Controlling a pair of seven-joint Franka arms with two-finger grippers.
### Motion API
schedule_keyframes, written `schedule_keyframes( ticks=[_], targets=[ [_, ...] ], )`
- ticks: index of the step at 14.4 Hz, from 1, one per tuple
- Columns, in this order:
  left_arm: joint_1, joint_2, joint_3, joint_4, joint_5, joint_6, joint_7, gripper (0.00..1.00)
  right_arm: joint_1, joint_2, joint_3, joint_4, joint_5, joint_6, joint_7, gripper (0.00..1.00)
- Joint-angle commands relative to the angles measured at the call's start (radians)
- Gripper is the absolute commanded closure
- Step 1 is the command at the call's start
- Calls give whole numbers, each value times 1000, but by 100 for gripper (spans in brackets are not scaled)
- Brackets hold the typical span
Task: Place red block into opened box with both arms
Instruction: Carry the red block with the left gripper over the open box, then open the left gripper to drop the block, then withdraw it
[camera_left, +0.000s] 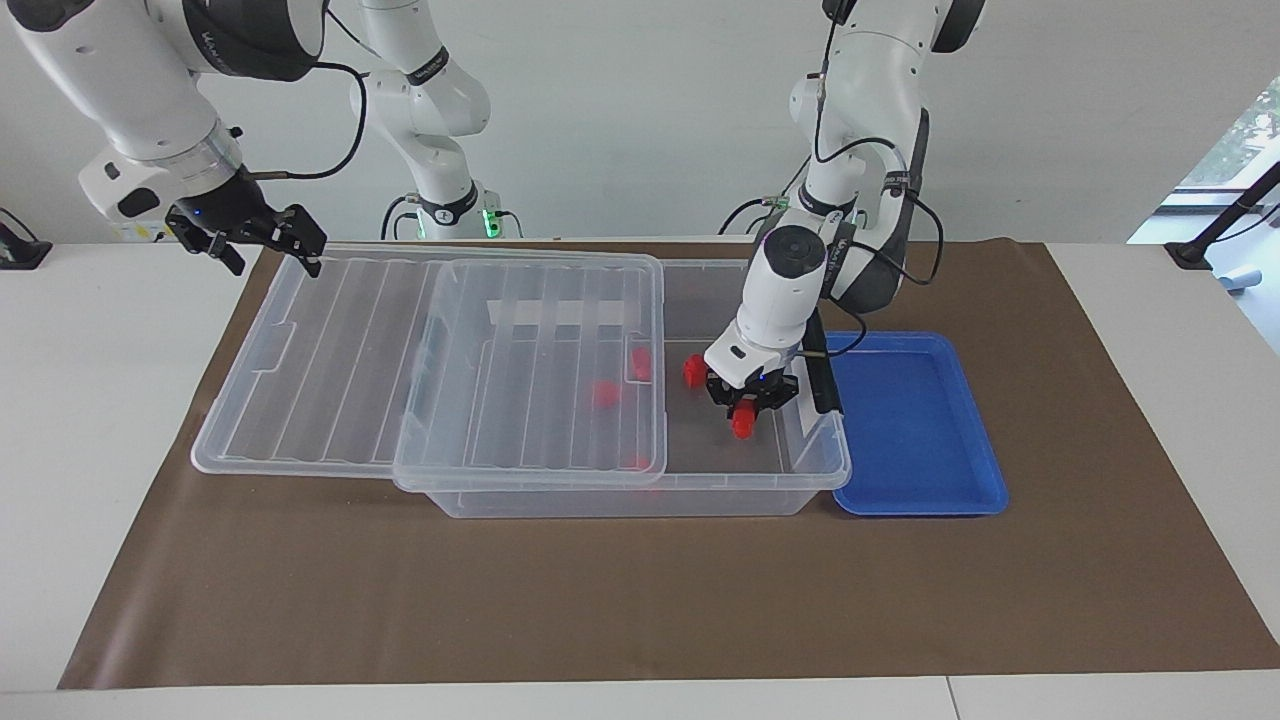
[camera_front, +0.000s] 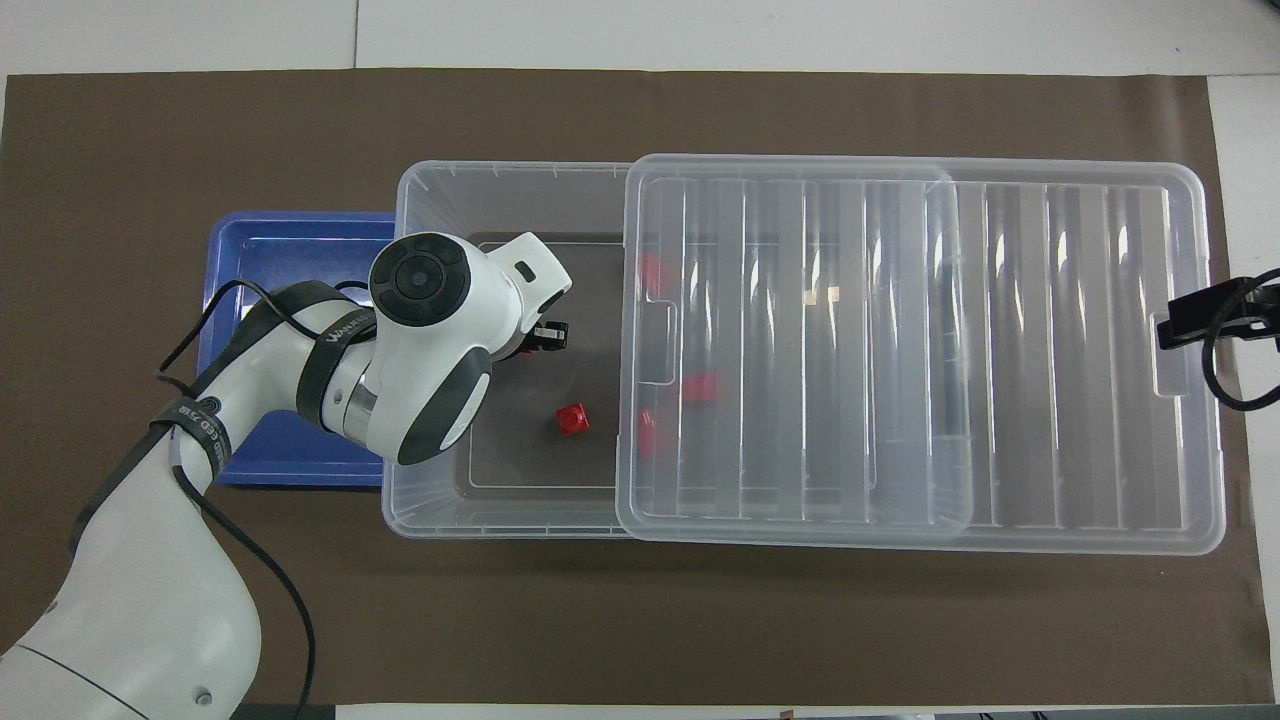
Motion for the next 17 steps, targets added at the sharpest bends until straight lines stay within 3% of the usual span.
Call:
schedule_keyframes(
  ticks=[1,3,4,5,6,10,17],
  targets=[
    [-12,6,10,-12,26,46,-23,100,-2,-19,1,-27,-9,15,-22,0],
    [-11,10,10,-19,26,64,-23,100,-2,-19,1,-27,-9,15,-22,0],
    [-11,12,10,-13,26,72,-26,81,-2,-19,1,-27,-9,15,-22,0],
    [-12,13,10,-15,26,93,-52,24,-2,-19,1,-27,-9,15,-22,0],
    [-11,13,10,-18,26,107,-78,0,-2,-19,1,-27,-9,15,-22,0],
    [-3,-17,10,-15,26,78,-78,0,-2,-19,1,-27,-9,15,-22,0],
    [-12,-217,9,5,25,-161,-80,0,-1,-21,0,-27,-12,17,-12,0]
  ],
)
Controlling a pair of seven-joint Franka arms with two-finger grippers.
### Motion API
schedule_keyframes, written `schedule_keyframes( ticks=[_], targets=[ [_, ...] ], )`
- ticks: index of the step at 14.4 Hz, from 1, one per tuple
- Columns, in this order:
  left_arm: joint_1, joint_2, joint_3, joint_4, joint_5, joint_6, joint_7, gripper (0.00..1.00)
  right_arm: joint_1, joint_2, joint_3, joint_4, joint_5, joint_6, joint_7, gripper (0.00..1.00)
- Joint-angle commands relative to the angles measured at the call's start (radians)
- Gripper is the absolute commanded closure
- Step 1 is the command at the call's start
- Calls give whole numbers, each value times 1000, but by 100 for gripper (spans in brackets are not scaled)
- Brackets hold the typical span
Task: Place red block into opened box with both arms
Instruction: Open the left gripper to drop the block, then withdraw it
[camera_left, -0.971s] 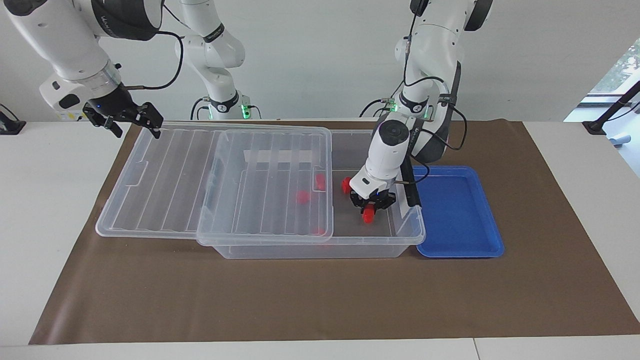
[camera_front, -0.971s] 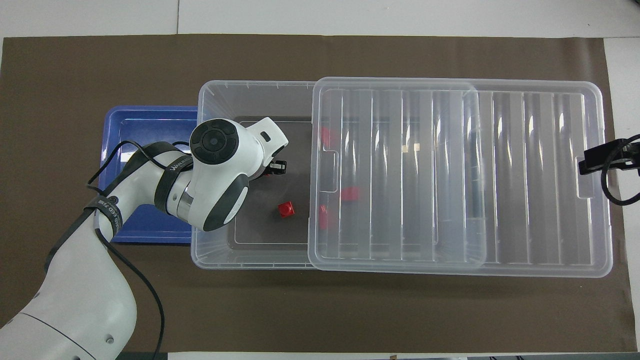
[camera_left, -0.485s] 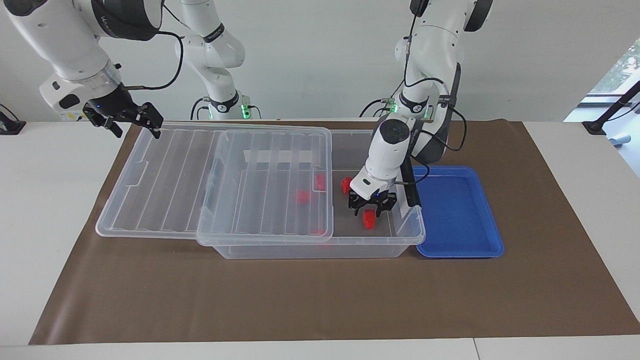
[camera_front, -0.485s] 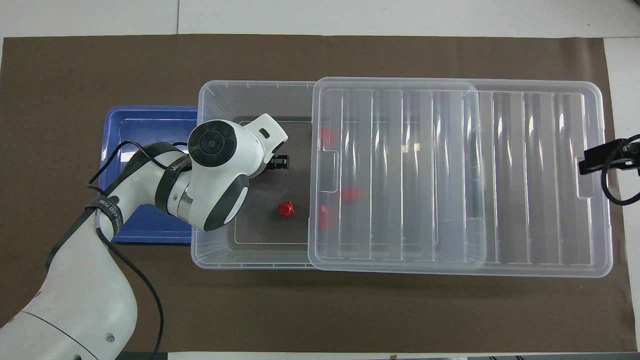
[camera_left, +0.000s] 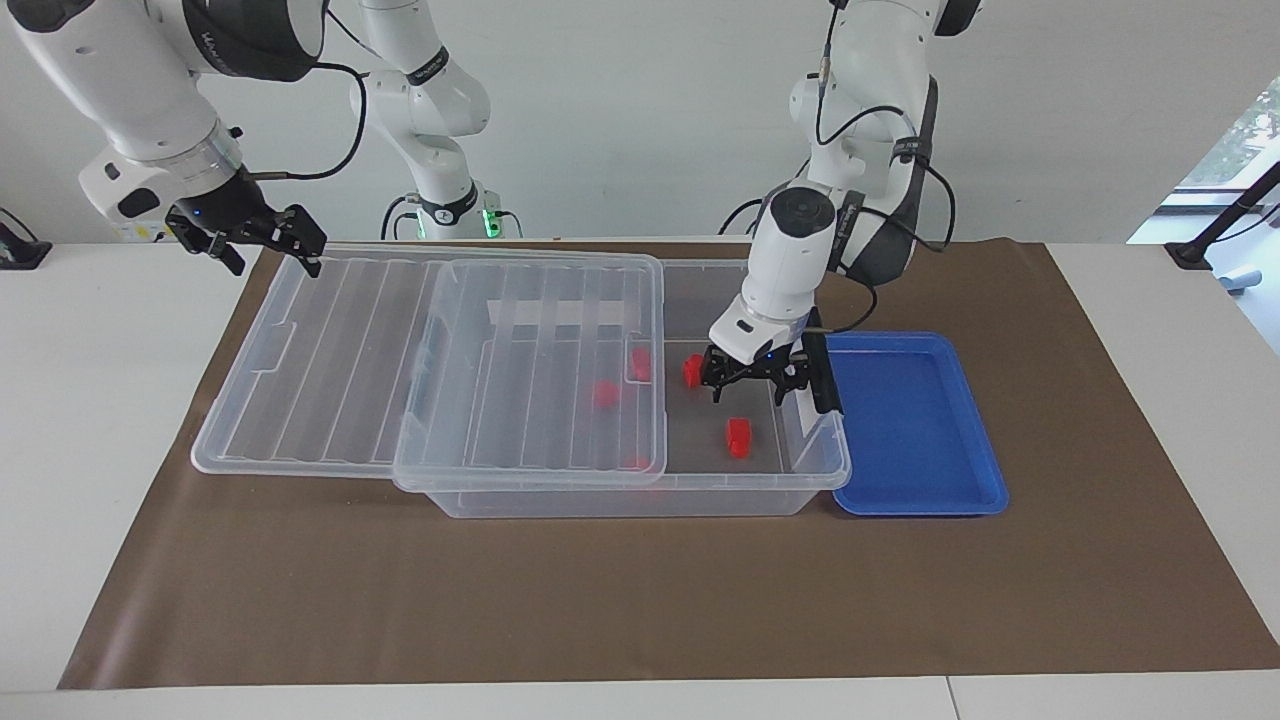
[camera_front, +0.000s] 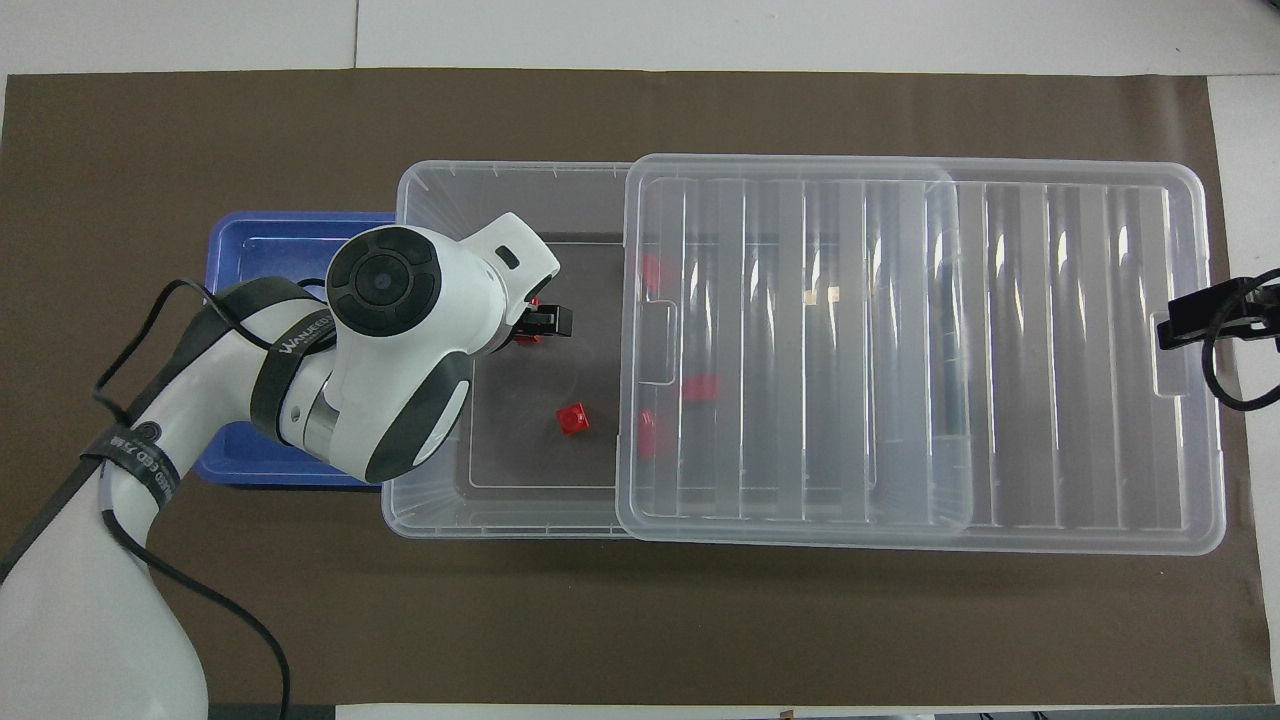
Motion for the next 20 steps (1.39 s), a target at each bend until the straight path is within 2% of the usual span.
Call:
schedule_keyframes(
  ticks=[1,5,6,7,8,9,12,16,20],
  targets=[
    [-13,-84,6,-2,20,-89,-25,0,-1,-21,0,-26,-12,17,-12,0],
    [15,-199,15,-13,20,-242,-13,0,-13,-33,-17,-63,-15,72,-53,0],
    [44,-205,17,-12,20,-261,-10,0,-13,-41,-40,-95,-15,122,-105,7],
    [79,-207,17,-10,20,-261,-2,0,-13,-64,-75,-141,-15,171,-161,33],
    [113,-209,20,-5,18,-261,36,0,-10,-78,-119,-190,-13,222,-216,69],
    [144,-209,23,4,15,-264,88,0,-4,-94,-158,-236,-15,265,-259,100],
    [233,-209,25,57,11,-303,148,0,-18,-95,-184,-319,-13,360,-290,100],
    [311,-209,26,134,-5,-402,238,0,-32,-32,-215,-324,-13,419,-295,100],
    [352,-209,28,211,-35,-502,324,0,-18,-10,-215,-329,-12,442,-262,100]
  ],
)
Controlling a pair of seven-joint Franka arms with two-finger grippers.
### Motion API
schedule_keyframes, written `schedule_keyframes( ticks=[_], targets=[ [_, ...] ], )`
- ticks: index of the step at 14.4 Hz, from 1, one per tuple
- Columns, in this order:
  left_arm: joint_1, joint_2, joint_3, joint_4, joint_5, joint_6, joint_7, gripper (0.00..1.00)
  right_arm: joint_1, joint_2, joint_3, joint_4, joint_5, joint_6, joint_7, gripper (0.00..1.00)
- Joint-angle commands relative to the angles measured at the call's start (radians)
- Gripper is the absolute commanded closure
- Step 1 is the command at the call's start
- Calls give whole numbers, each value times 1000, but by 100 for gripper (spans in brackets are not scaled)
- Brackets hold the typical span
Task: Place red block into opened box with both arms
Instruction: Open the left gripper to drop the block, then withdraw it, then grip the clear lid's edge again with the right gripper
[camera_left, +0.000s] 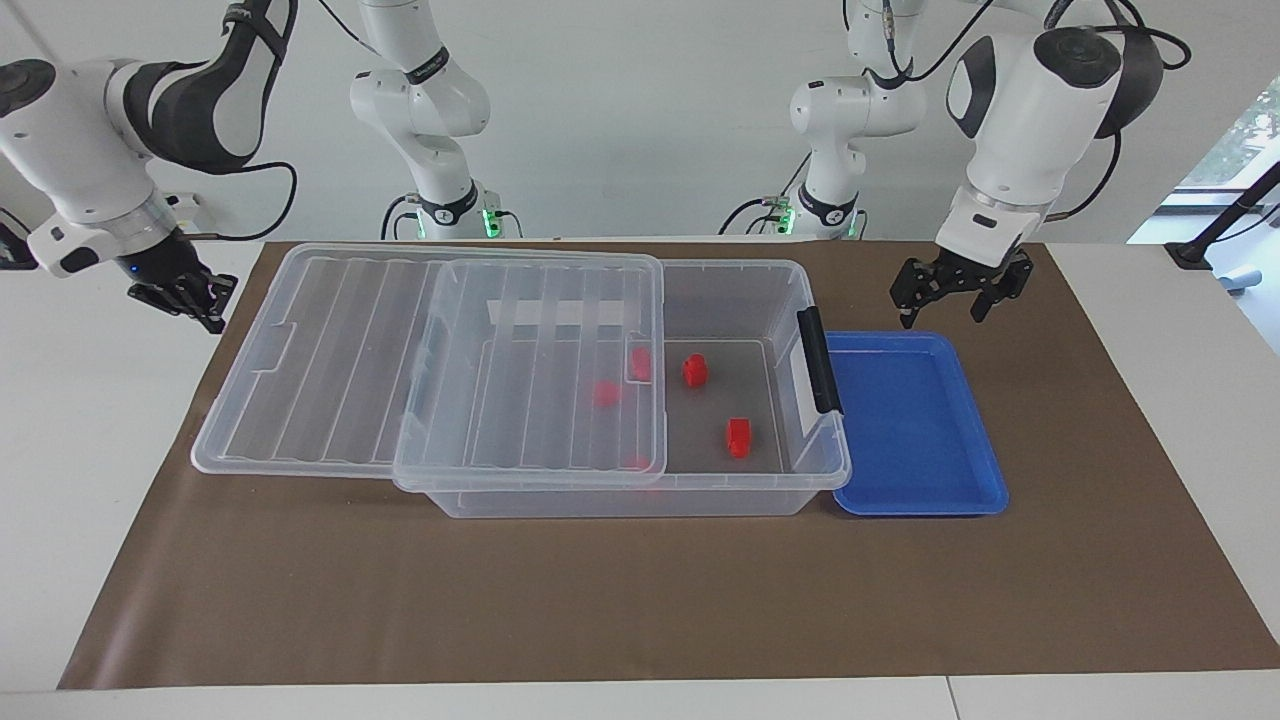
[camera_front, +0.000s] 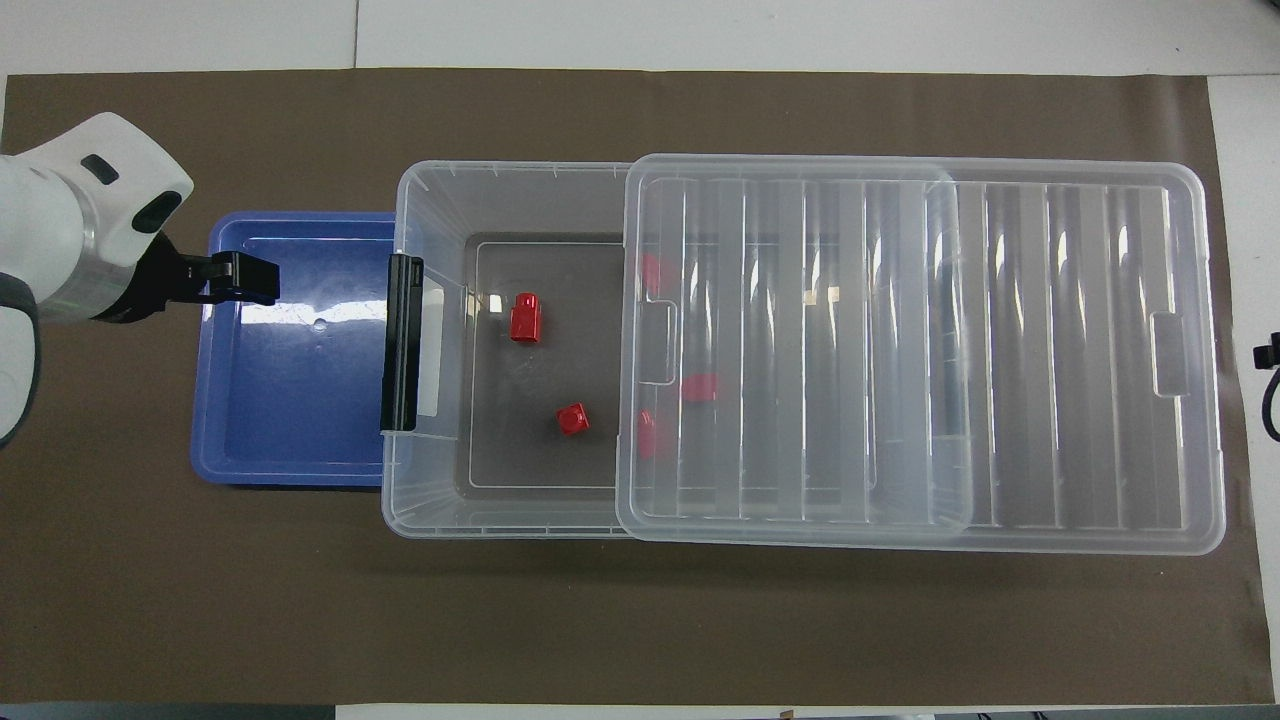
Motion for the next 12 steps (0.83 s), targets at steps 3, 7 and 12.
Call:
schedule_keyframes(
  ticks=[3,7,12],
  targets=[
    [21,-5,-6,34,-26,-57,43,0,4,12,3,-27,-1,48,28,100],
    [19,-5,-7,32,-26,-56,43,0,7,10,3,-62,5,75,36,100],
    [19,-11,-7,29,-27,-53,45,0,24,10,3,-79,11,95,45,100]
  ],
)
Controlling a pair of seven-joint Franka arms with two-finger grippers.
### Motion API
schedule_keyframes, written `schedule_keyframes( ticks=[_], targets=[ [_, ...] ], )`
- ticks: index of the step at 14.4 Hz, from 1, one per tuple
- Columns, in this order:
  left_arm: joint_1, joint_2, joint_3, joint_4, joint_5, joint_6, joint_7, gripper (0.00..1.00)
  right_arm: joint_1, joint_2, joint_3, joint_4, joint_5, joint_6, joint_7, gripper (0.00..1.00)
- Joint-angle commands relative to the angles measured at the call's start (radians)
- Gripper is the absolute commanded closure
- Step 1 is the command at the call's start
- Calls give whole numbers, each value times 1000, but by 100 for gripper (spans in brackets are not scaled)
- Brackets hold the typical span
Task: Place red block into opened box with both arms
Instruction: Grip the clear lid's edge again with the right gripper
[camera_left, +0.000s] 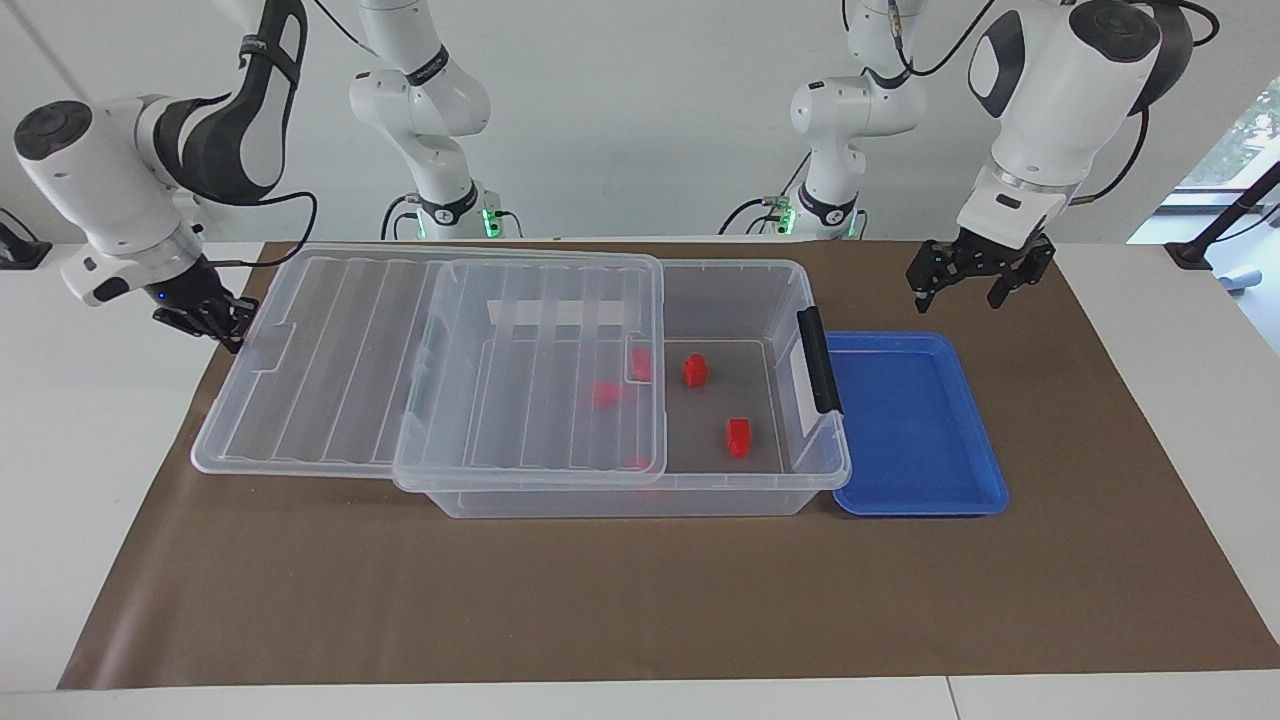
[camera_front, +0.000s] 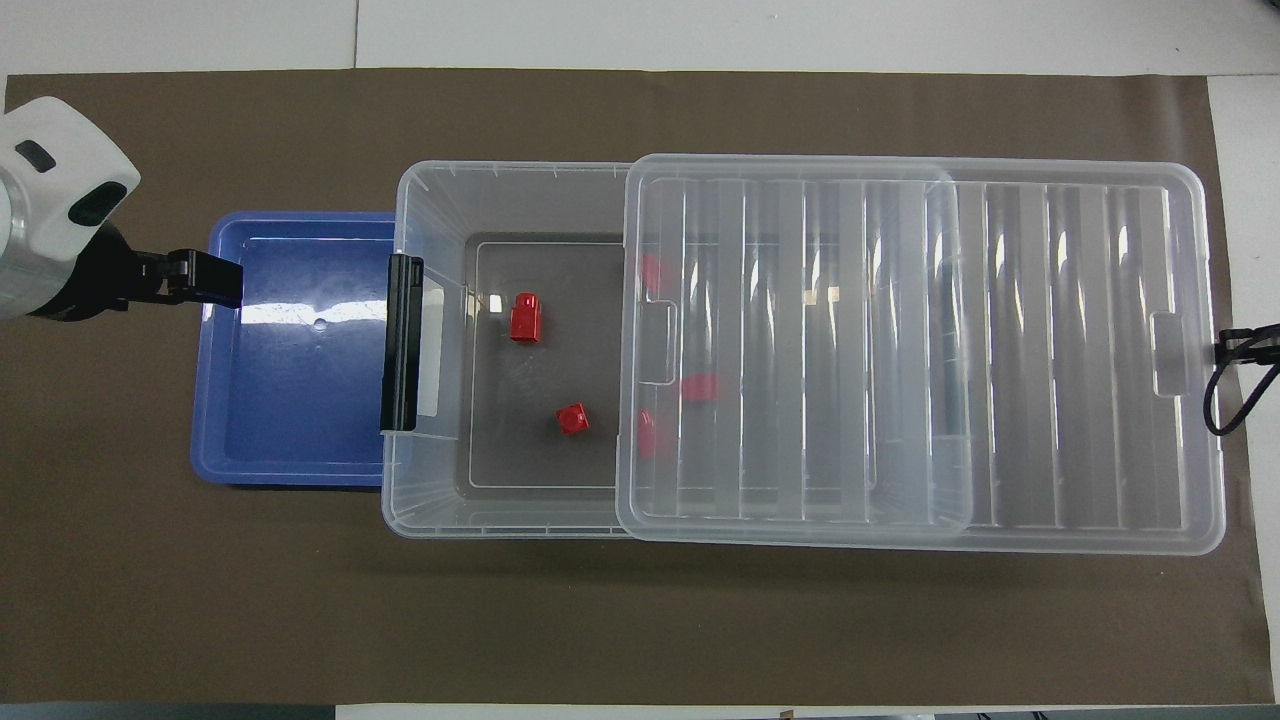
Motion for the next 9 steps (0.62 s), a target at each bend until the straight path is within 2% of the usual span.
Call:
schedule_keyframes(
  ticks=[1,9],
  targets=[
    [8,-11,-3,3,-18,-19,18,0,15,-11,1,-22,10,23,47,100],
    [9,-13,4,17,-17,-27,51,0,75,-12,8,-22,13,7,124,100]
  ],
)
